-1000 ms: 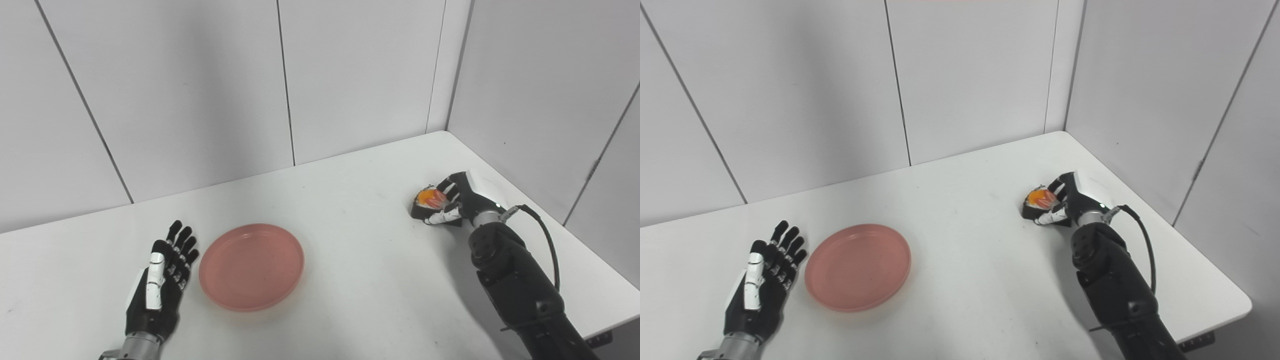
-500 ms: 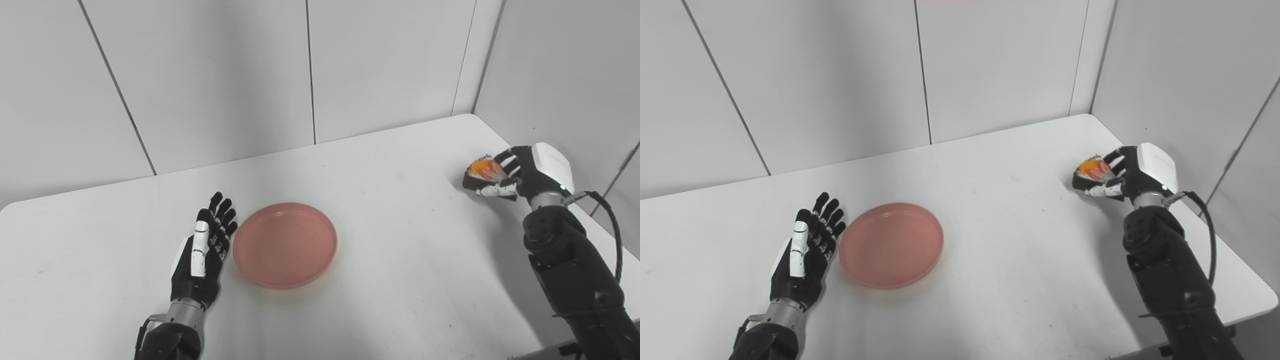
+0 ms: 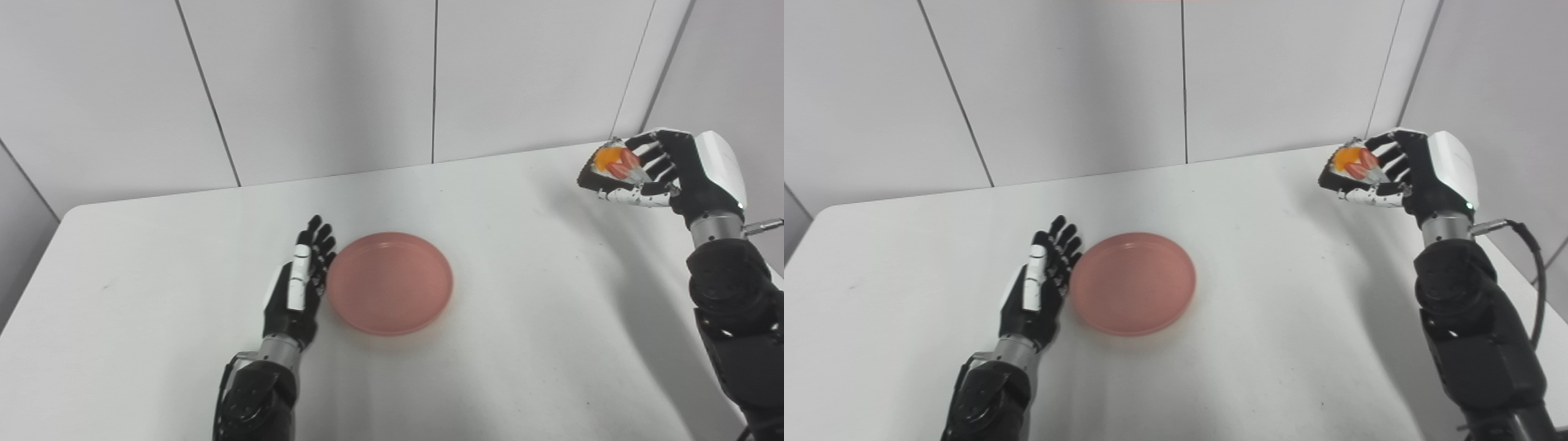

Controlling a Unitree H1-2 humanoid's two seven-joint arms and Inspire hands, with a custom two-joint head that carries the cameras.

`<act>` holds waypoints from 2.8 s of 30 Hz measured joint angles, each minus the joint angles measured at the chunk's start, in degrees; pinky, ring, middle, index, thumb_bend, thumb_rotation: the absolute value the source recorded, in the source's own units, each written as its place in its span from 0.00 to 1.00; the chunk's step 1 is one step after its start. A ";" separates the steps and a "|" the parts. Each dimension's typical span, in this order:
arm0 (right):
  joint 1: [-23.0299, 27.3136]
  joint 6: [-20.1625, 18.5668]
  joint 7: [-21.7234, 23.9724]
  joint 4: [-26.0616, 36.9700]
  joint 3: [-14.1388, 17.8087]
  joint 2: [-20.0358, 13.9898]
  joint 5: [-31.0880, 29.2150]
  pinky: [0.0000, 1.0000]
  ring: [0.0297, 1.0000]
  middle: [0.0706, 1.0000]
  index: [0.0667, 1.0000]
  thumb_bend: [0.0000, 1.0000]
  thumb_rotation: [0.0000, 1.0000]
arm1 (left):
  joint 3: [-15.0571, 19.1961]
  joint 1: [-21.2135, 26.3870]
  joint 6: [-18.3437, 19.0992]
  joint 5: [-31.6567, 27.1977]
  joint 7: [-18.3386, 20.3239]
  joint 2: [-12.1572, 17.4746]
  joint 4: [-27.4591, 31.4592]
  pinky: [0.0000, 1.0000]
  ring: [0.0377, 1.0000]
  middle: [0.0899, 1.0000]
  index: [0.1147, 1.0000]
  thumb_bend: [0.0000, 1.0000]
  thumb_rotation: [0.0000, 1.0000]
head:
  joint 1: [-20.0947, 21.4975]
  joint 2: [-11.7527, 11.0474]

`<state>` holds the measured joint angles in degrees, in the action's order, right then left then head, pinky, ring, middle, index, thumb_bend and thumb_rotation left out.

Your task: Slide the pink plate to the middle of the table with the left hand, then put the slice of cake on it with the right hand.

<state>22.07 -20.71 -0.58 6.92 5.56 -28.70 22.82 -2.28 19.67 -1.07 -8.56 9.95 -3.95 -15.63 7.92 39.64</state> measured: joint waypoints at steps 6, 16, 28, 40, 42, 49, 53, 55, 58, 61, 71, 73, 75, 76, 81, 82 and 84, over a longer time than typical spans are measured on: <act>-0.36 0.11 4.91 4.83 -5.92 3.61 -1.90 0.31 0.37 0.41 0.50 0.52 0.00 | -0.21 -0.02 0.02 0.65 -1.09 -1.64 -1.22 1.00 1.00 1.00 1.00 0.63 1.00 | -2.56 -0.88; -0.98 1.59 8.74 6.75 -15.38 8.21 1.21 0.31 0.36 0.39 0.51 0.52 0.00 | -0.29 0.35 -2.25 1.44 -2.18 -1.89 -3.10 1.00 1.00 1.00 1.00 0.60 1.00 | -3.96 -2.02; 4.14 5.85 10.03 -0.51 -23.50 14.25 5.73 0.33 0.39 0.40 0.50 0.52 0.00 | 0.02 0.54 -2.24 1.86 -2.91 -2.14 -3.25 1.00 1.00 1.00 1.00 0.59 1.00 | -3.17 -1.67; 6.85 10.39 9.41 -10.82 -27.61 15.54 12.45 0.35 0.41 0.40 0.50 0.52 0.00 | 0.25 0.56 -2.47 1.89 -2.83 -1.72 -2.99 1.00 1.00 1.00 1.00 0.57 1.00 | -1.33 -1.41; 7.00 10.62 9.29 -11.33 -27.49 15.49 12.53 0.35 0.41 0.40 0.50 0.52 0.00 | 0.24 0.55 -3.24 2.25 -2.86 -1.71 -3.10 1.00 1.00 1.00 1.00 0.57 1.00 | -1.42 -1.14; 6.32 10.99 8.56 -12.99 -26.85 15.45 12.45 0.34 0.40 0.39 0.50 0.52 0.00 | 0.53 0.55 -4.33 2.22 -2.89 -1.18 -3.01 1.00 1.00 0.99 1.00 0.58 1.00 | -1.07 -0.27; 6.32 10.99 8.43 -12.89 -25.75 15.54 12.34 0.35 0.41 0.40 0.50 0.52 0.00 | 0.67 0.55 -4.27 2.23 -3.01 -1.20 -2.78 1.00 1.00 0.99 1.00 0.57 1.00 | -0.80 0.00; 6.32 10.99 8.44 -12.90 -25.51 15.55 12.34 0.35 0.41 0.40 0.50 0.52 0.00 | 0.80 0.55 -4.27 2.20 -3.10 -1.18 -2.82 1.00 1.00 0.99 1.00 0.56 1.00 | -0.89 0.00; 6.32 10.99 8.45 -12.90 -25.11 15.67 12.35 0.36 0.43 0.40 0.50 0.52 0.00 | 0.82 0.56 -4.29 2.19 -3.09 -1.11 -2.94 1.00 1.00 0.99 1.00 0.56 1.00 | -0.80 -0.09; 6.33 10.98 9.45 -12.82 -24.92 15.57 11.94 0.43 0.48 0.44 0.48 0.52 0.00 | 0.81 0.56 -4.30 2.19 -3.07 -1.01 -3.09 1.00 1.00 0.99 1.00 0.56 1.00 | -0.54 -0.44; 6.18 10.58 18.29 -6.12 -25.20 11.84 10.10 0.66 0.82 0.84 0.83 0.74 0.63 | 0.78 0.56 -4.26 2.18 -2.93 -0.86 -3.04 1.00 1.00 1.00 1.00 0.59 1.00 | -0.01 -0.26; 5.72 9.96 19.14 -4.54 -24.84 11.50 10.06 0.71 0.87 0.89 0.87 0.75 0.69 | 0.77 0.57 -4.14 2.17 -2.82 -0.81 -3.02 1.00 1.00 1.00 1.00 0.59 1.00 | 0.08 -0.26; 4.89 9.63 20.30 -2.95 -24.65 11.02 10.11 0.74 0.89 0.91 0.88 0.75 0.69 | 0.81 0.58 -4.11 2.16 -2.82 -0.81 -3.05 1.00 1.00 1.00 1.00 0.59 1.00 | -0.01 -0.09; 4.49 9.27 21.14 -2.37 -24.65 10.73 10.16 0.75 0.89 0.91 0.89 0.74 0.65 | 0.84 0.61 -4.11 2.15 -2.82 -0.81 -3.08 1.00 1.00 1.00 1.00 0.58 1.00 | -0.10 0.00; 3.92 7.56 22.68 -2.26 -24.58 9.24 11.27 0.80 0.91 0.92 0.91 0.74 0.60 | 1.06 1.72 -4.37 2.14 -2.82 -0.80 -5.18 1.00 1.00 1.00 1.00 0.57 1.00 | 0.25 -0.96; 3.92 7.56 22.68 -2.26 -24.44 8.98 11.32 0.81 0.92 0.92 0.92 0.74 0.60 | 1.06 1.87 -4.41 2.13 -2.76 -0.80 -5.25 1.00 1.00 1.00 1.00 0.57 1.00 | 0.25 -0.97; 3.86 7.57 22.59 -2.28 -24.27 8.54 11.42 0.86 0.94 0.94 0.95 0.74 0.61 | 1.00 2.04 -4.66 2.15 -2.68 -0.84 -5.58 1.00 1.00 1.00 1.00 0.57 1.00 | 0.34 -1.23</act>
<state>25.93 -13.13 22.01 4.64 -18.71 -20.16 34.24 -1.27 21.71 -5.73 -6.41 7.28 -4.79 -21.21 8.26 38.41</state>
